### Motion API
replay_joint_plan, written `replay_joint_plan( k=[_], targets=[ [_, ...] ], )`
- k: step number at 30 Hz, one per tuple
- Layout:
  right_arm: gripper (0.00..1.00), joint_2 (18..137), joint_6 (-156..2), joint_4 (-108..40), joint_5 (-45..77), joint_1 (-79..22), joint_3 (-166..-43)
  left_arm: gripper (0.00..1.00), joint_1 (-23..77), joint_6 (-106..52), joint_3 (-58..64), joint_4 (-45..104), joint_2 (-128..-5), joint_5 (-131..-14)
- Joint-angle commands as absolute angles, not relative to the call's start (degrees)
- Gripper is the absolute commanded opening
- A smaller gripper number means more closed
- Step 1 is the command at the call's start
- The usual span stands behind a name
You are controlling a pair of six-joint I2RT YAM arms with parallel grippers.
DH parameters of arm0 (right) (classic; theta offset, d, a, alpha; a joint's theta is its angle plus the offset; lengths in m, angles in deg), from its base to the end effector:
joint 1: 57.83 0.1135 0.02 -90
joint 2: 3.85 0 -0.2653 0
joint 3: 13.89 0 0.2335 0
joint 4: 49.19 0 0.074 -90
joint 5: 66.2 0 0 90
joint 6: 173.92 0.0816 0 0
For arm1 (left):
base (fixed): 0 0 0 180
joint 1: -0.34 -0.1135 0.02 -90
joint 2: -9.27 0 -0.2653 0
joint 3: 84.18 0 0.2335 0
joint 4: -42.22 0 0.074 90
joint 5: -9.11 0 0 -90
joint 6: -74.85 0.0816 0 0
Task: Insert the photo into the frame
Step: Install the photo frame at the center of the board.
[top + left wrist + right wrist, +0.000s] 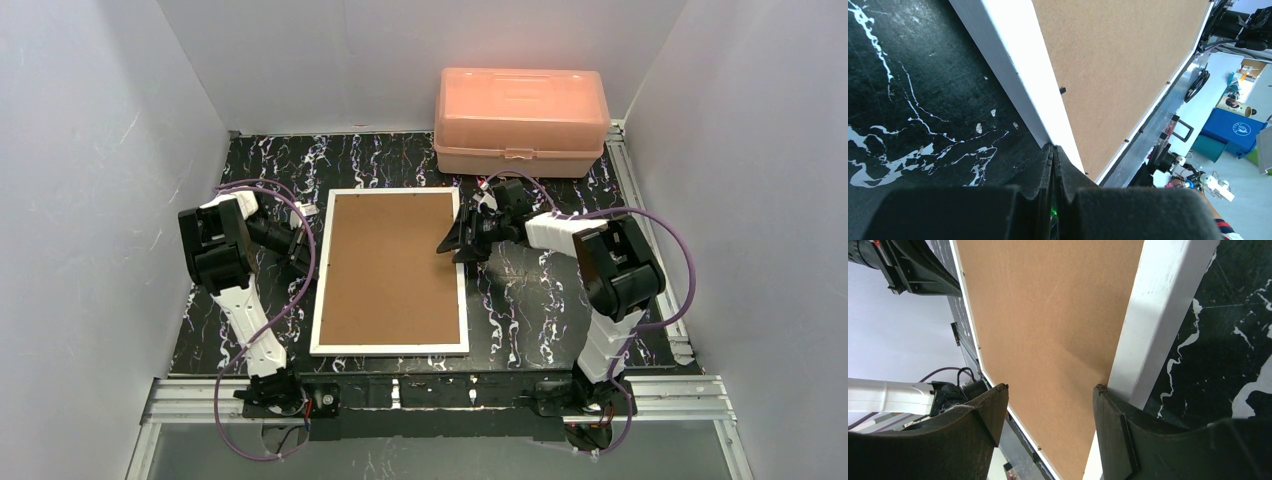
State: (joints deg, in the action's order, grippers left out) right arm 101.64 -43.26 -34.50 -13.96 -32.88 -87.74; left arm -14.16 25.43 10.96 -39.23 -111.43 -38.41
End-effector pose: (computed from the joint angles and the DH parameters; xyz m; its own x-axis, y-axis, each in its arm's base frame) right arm 0.3283 0.2078 0.1465 -0.9646 0.1194 -0.2352 -0.1165 0.6073 0.7859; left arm 0.3302 0.0285 0.1126 -0.9477 0.2505 -0.1979 0.3167 0.6605 -0.6808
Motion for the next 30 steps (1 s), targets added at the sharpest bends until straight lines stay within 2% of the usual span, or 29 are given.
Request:
replay_joint_plan(
  k=[1,6,9,20,30],
  targets=[
    [0.71,103.65,-42.98,-36.13,-13.01,-32.94,-86.89,0.0,-13.89,25.86,11.13,-37.09,-111.05,-37.64],
    [0.71,100.42,-44.1,-34.48,-16.35,-34.45,-88.29,0.0,-13.9,25.91,11.22,-37.09,-110.62,-37.65],
    [0.72,96.65,-46.82,-28.15,-17.26,-34.45,-87.24,0.0,-13.9,26.29,11.17,-37.24,-110.61,-37.78],
    [0.73,81.21,-37.56,-33.83,-20.22,-32.21,-67.86,0.0,-13.9,27.62,10.41,-38.23,-110.39,-38.21],
    [0.72,82.28,-35.36,-39.13,-20.25,-30.08,-66.56,0.0,-13.9,27.87,8.87,-37.89,-110.02,-38.84]
  ],
)
